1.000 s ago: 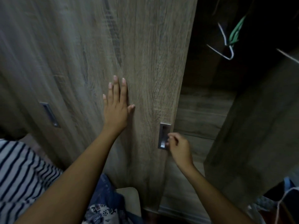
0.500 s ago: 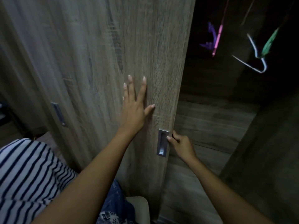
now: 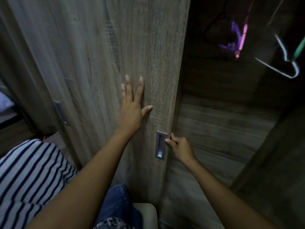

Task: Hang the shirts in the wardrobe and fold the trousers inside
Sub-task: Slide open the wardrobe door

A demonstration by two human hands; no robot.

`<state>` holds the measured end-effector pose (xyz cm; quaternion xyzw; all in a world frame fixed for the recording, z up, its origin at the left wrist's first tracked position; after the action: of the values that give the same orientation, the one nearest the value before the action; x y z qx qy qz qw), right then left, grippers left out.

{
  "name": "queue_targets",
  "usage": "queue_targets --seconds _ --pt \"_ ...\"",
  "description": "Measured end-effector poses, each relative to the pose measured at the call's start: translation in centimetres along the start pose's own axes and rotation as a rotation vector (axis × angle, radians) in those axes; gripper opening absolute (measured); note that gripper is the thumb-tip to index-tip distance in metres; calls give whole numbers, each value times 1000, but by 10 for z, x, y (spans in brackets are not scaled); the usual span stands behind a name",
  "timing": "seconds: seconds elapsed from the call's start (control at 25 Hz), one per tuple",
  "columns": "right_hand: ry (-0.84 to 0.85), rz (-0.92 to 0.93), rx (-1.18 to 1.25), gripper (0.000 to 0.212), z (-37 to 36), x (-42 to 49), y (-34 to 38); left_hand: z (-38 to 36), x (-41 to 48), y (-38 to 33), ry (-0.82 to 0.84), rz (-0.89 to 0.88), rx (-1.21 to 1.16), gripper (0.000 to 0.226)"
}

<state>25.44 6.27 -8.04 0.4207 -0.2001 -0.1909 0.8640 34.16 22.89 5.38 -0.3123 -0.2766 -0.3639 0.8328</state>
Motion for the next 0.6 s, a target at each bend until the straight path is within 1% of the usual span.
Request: queue_targets --seconds 0.08,0.12,0.2,0.28,0.44,0.6 --pt "-5 8 -20 35 -5 1 8 4 1 8 0 9 -4 94" --pt "3 17 -73 32 -7 -1 13 6 1 12 -1 12 -1 94" --pt "16 38 -250 30 -13 -6 21 9 1 17 3 20 1 95" --pt "-16 48 -394 30 -15 -14 29 11 2 20 14 25 10 95" --pt "-48 -16 -510 35 -14 -22 38 14 2 23 39 18 38 94" --pt "-50 -76 -581 37 -14 -28 33 22 -15 23 55 33 -23 85"
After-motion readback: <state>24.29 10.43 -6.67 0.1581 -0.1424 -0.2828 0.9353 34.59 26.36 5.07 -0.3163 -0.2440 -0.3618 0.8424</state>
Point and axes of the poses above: each hand's wrist, its own x-axis towards the middle knuckle, its own z-axis out of the back of the hand, y = z × x, the point moved 6 cm from there along x, towards the middle knuckle, and after that the axes turned 6 degrees about -z, right-handed, at the moved point
